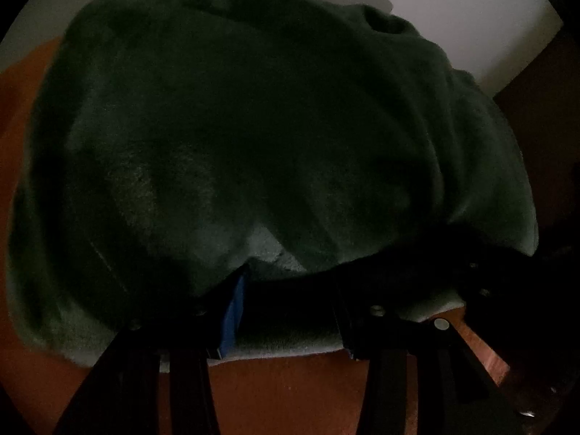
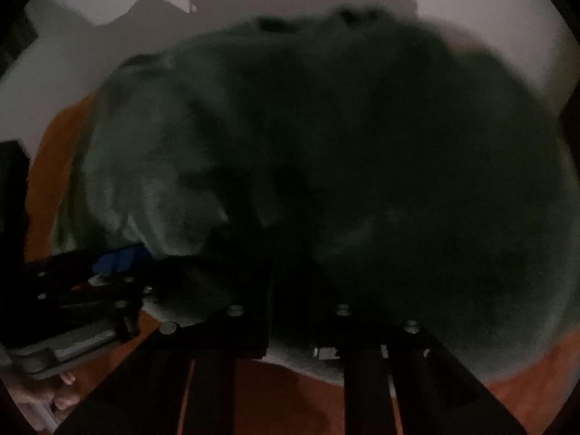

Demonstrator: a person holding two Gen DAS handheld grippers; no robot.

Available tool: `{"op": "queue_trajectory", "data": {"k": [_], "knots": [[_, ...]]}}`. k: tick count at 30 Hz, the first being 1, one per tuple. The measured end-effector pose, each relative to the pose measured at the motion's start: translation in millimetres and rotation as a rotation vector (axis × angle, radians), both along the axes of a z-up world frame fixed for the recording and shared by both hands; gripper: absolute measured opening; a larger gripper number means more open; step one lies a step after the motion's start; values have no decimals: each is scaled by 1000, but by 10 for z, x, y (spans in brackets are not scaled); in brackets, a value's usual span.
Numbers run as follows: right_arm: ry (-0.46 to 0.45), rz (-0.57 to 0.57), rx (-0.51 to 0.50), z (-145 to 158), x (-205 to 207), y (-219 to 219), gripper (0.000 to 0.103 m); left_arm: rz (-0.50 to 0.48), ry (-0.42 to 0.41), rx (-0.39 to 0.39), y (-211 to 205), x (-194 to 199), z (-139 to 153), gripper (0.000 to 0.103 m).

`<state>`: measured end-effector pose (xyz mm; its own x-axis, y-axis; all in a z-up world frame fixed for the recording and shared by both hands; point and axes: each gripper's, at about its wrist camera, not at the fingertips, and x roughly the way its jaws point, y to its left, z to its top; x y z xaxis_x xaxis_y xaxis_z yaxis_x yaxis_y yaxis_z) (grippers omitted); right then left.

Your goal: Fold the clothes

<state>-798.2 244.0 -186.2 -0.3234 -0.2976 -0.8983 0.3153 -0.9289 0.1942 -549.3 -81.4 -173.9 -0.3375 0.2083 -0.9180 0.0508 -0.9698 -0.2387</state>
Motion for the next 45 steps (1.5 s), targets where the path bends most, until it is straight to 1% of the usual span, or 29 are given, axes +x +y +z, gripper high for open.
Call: {"op": "queue_trajectory", "data": {"k": [2,4,5,7,8,9,11,12,13,14,15,16,17,19,21,23,26,28,29,30,32,34,35,36,38,40,41,43,45], "knots": [[-20,-21,-42,152,-70,68,12,7,9,26,-145,86,185,46],[55,-53,-46,407,-58,219,12,47,34,34,-409,211,338,46],[88,-70,-10,456,-54,318,12,63,30,25,-529,250,330,46],[90,-108,84,342,-103,547,12,94,-1,43,-766,315,161,41],[67,-116,102,235,-143,661,9,106,-15,54,-848,338,73,33],[16,-109,62,91,-198,754,9,124,-14,66,-920,402,100,30],[-10,-113,-2,79,-250,857,8,169,37,96,-1059,541,296,30],[8,-121,-9,202,-253,879,8,193,88,77,-1154,638,433,35],[59,-135,-11,357,-224,922,8,195,107,27,-1221,685,482,40],[112,-149,2,480,-189,976,8,191,117,-29,-1280,717,508,50],[126,-156,35,487,-184,1020,8,178,95,-80,-1365,725,403,51],[115,-160,81,410,-206,1073,8,168,60,-83,-1510,729,296,52],[90,-159,109,296,-233,1134,8,160,30,-49,-1622,733,172,54],[39,-148,51,77,-294,1279,7,137,20,-26,-1752,763,146,54],[38,-164,13,197,-325,1331,7,124,33,-59,-1836,829,297,54],[108,-191,12,442,-287,1361,7,123,56,-92,-1951,935,443,54],[58,-225,58,343,-314,1462,7,122,-49,-204,-2166,1045,212,54],[-26,-281,37,165,-356,1583,7,165,-56,-162,-2299,1158,270,54],[-48,-311,26,146,-367,1620,7,178,-23,-127,-2327,1196,409,54],[-19,-331,9,274,-350,1588,7,188,19,-89,-2346,1230,573,54],[77,-302,-64,561,-270,1409,7,164,86,-39,-2223,1204,760,55],[105,-224,-171,655,-141,1080,7,134,151,8,-2082,1167,931,55],[108,-178,-216,671,-71,893,7,130,155,22,-1978,1127,894,55],[101,-129,-236,655,15,695,7,127,142,30,-1767,1060,726,55],[53,-52,-200,486,120,331,7,121,88,-9,-1557,825,455,55],[16,-10,-138,291,127,84,7,112,81,-70,-1589,754,268,54],[6,-1,-111,204,80,62,2,108,89,-78,-1665,759,244,54],[12,-9,-88,171,72,291,0,114,105,-130,-1903,845,294,54],[38,-62,-33,214,90,686,0,143,107,-228,-2143,1022,307,53]]}}
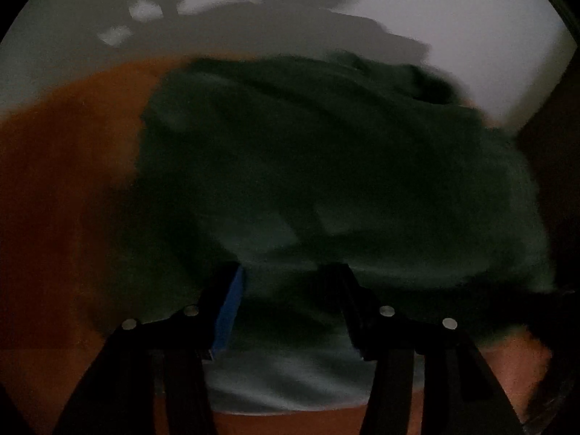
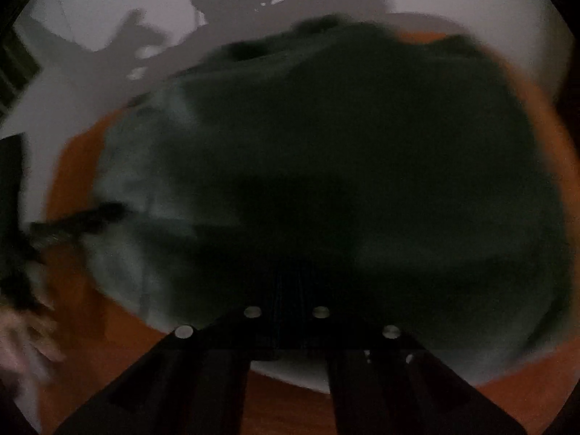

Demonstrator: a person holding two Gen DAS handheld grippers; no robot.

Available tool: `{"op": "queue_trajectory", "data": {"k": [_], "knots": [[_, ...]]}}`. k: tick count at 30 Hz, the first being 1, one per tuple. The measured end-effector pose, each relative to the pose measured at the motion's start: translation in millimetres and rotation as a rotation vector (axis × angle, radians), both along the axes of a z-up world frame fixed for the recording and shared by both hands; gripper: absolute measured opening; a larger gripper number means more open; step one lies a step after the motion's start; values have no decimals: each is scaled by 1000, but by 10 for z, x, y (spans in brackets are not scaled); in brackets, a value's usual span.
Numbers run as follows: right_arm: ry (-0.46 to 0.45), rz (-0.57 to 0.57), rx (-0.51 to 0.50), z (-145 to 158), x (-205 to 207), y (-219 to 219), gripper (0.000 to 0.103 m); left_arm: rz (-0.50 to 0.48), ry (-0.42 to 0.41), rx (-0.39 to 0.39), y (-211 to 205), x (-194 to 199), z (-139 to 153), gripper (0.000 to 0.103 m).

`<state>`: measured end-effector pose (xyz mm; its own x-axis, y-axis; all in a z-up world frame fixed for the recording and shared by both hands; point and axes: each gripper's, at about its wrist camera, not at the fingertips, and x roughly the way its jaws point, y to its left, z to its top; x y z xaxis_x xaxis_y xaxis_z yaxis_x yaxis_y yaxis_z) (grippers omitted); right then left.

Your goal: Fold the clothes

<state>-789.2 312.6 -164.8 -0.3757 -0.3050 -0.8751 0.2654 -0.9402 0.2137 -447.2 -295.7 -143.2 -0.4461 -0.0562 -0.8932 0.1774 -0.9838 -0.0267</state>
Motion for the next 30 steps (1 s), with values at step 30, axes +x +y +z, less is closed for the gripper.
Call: {"op": "queue_trajectory", "data": {"k": [30], "knots": [[-33,-95,-10,330,-1580,-871,1,108,-74,253,-746,-1130,75,54]]}}
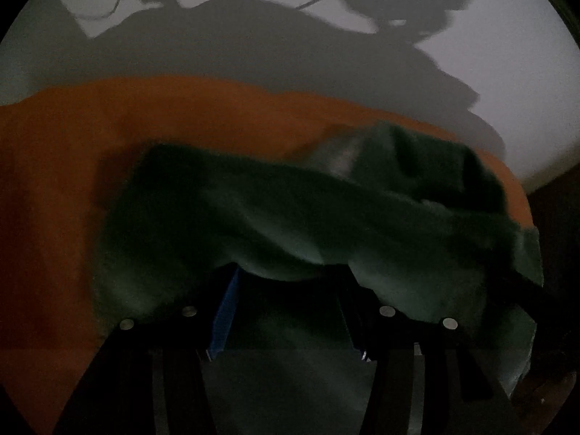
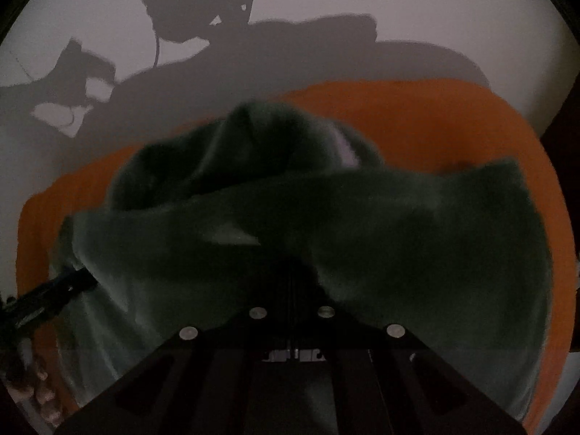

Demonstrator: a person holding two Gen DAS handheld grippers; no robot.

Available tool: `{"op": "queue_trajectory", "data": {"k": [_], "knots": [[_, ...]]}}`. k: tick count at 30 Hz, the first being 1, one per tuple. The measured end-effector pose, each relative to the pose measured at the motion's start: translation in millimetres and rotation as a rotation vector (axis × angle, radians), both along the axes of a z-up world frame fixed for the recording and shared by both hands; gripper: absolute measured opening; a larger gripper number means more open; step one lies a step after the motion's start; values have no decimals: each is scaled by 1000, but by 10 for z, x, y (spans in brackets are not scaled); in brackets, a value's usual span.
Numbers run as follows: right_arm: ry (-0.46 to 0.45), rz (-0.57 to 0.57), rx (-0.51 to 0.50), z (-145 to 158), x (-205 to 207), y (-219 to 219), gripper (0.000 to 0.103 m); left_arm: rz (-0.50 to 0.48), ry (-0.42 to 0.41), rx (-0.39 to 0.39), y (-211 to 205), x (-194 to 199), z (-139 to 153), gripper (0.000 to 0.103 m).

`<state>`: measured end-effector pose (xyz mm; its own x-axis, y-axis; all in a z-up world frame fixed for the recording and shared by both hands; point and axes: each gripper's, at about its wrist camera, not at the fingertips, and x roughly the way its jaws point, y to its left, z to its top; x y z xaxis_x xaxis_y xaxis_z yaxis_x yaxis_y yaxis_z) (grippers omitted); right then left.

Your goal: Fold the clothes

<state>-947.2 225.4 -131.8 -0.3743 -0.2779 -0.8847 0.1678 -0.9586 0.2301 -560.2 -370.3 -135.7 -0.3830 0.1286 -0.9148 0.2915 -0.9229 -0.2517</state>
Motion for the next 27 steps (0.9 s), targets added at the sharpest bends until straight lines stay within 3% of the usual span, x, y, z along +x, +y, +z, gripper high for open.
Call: {"op": "queue_trajectory", "data": {"k": [3,5,7,10,13,15,17,20,24,27], "knots": [[-15,18,-79,180,223,-129,1,-138,48,84,64,75,161,54],[-40,70,-72,147,277,-414,1,-232,31,-11,291,28,95,54],[-60,114,14,21,197,-656,1,-256,-11,-110,289,24,-17,54],[-71,57,62,-94,-111,-770,1,-146,1,-77,164,-339,-87,56],[6,-25,13,150,-207,-632,1,-48,64,-21,-342,-161,141,55],[-47,24,-62,239,21,-602,1,-25,89,29,-619,4,250,55],[-75,101,-76,300,511,-508,1,-83,81,56,-650,442,292,55],[-94,129,-86,218,1433,-277,1,-189,73,58,-546,1081,294,55],[-113,61,-97,-80,2284,70,1,-242,16,9,-197,1684,-30,55],[-81,-23,-46,-234,2322,265,1,-220,-77,-98,-305,2022,-411,55]]}}
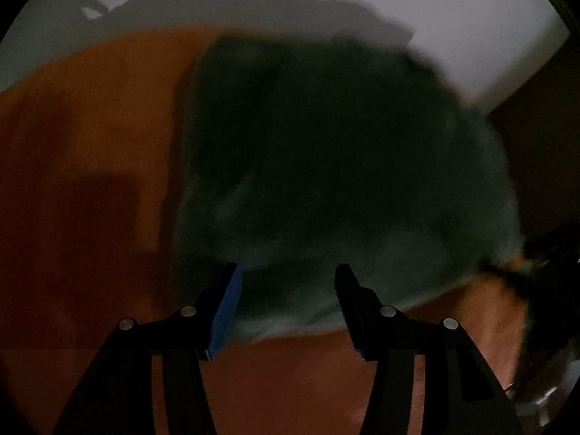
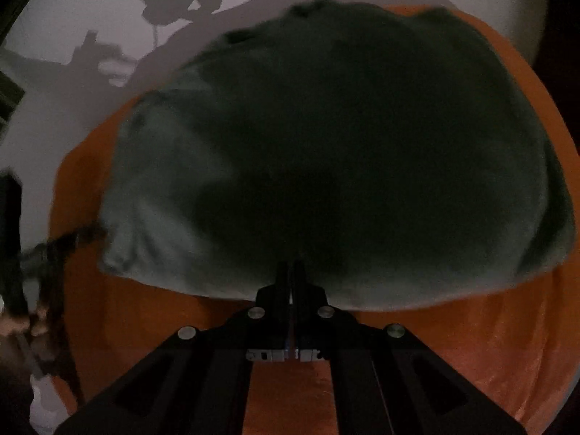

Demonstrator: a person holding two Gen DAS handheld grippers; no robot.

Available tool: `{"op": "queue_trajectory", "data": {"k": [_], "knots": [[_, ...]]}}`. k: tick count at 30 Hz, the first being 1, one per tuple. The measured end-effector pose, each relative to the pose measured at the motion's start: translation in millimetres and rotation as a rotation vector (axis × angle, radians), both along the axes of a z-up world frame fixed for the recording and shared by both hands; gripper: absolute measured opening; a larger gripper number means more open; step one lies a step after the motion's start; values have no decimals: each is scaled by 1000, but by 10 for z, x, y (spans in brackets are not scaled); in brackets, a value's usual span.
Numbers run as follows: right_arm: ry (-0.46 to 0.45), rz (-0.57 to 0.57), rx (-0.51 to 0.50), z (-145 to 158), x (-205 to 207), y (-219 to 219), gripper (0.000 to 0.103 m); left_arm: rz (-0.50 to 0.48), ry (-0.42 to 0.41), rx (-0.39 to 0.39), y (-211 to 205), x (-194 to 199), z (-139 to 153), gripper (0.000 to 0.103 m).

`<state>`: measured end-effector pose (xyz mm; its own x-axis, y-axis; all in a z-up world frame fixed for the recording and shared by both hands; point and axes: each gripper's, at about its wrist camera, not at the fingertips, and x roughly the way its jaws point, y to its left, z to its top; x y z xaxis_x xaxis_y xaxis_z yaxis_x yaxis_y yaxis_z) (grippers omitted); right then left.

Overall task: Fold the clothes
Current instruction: 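Pat the folded jacket flat with both open tools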

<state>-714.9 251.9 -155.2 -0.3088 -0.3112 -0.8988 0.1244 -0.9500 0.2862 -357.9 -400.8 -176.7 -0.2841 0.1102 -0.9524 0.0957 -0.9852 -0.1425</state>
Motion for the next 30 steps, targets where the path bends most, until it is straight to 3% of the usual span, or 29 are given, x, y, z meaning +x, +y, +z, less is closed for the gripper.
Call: {"op": "queue_trajectory", "data": {"k": [2,5,7,10,13,18,21,25,30], "knots": [[24,-78,33,-52,-53,170,0,77,-43,-19,-247,180,-148,55],[66,-117,58,91,-65,359,0,178,-57,68,-506,379,-109,55],[108,-47,83,208,-8,208,2,182,-35,96,-491,475,23,55],[67,97,0,206,125,-126,2,153,-21,102,-292,531,209,55],[36,101,54,229,241,-371,2,134,11,110,-101,624,451,55],[60,110,49,734,621,-381,2,129,38,45,294,836,806,58],[89,127,73,1114,818,-461,2,139,74,14,316,978,1098,59],[128,142,92,1398,853,-712,3,133,111,-43,415,1114,1433,60],[173,141,72,1883,1042,-811,3,157,160,-37,618,1140,1987,60]]}}
